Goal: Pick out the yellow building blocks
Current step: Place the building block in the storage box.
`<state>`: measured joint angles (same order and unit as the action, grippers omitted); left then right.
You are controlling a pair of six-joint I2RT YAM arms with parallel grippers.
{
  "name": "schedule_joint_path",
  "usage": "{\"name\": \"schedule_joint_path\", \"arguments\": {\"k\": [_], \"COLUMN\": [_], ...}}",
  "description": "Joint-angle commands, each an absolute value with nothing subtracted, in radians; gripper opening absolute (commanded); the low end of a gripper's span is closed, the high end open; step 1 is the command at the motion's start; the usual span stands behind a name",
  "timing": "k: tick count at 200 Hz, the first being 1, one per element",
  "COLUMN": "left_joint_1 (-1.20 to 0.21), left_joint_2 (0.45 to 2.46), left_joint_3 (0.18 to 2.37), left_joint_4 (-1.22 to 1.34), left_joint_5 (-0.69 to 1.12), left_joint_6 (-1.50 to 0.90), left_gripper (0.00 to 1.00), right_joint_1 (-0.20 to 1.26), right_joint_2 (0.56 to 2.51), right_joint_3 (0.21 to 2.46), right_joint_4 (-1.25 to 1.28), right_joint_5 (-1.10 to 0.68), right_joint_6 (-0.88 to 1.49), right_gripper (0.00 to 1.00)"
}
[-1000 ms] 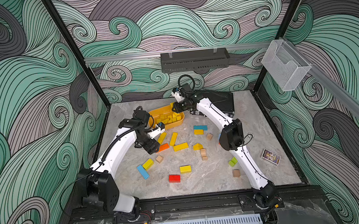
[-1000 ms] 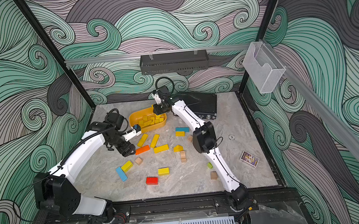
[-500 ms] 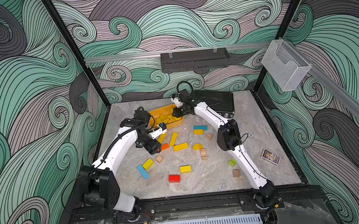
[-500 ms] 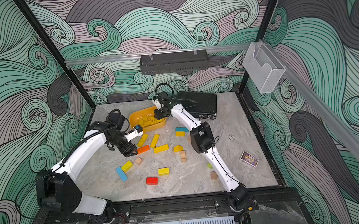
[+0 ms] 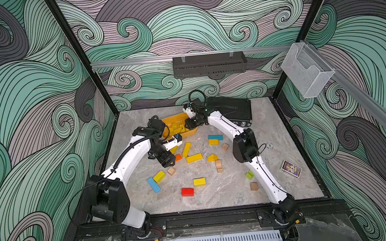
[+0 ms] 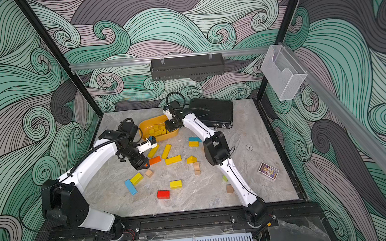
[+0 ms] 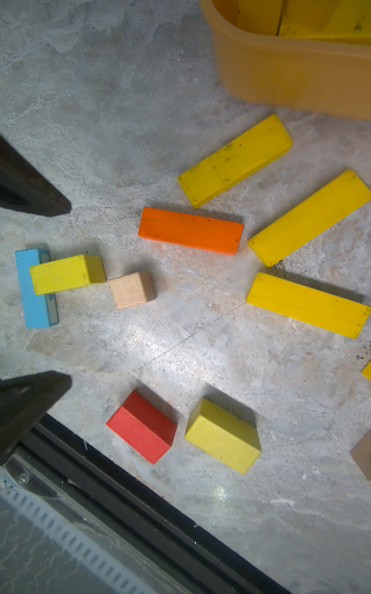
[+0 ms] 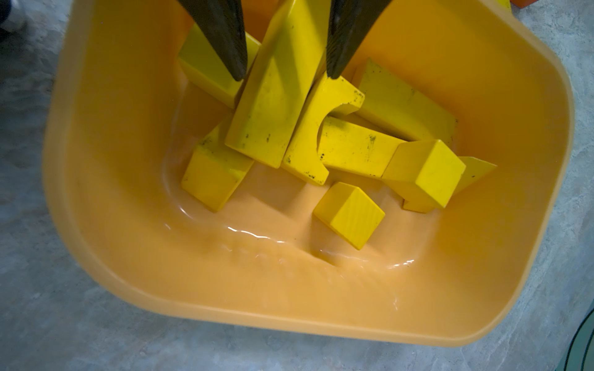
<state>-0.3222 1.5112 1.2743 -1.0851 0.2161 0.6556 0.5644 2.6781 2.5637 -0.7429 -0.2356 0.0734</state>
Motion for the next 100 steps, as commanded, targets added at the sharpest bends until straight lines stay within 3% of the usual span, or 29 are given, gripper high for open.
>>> {"name": "schedule_joint_path", "arguments": {"k": [1,45,100], "left_joint_1": [-0.343,-0.412,-0.557], "left_joint_2": [1.537,1.592,1.769], "left_joint_3": [1.325,1.361,1.462], "left_joint_4": [-1.117,-1.086,-1.054], "left_joint_5": [0.225,0.218,0.202], "left_joint_6": [0.676,0.691,0.709], "left_gripper": [0.77,0.77,0.76], "right_joint_1": [0.566,0.529,0.372], "right_joint_2": [2.591,2.433,1.987], "right_joint_3": [2.58,2.513,2.01], "right_joint_4": [-0.739,-0.776,-0.776], "right_joint_5": [-0.201,-0.061,-0.03], "right_joint_6": [0.064,0.078,0.138], "right_gripper": [0.45,0.46,0.45]}}
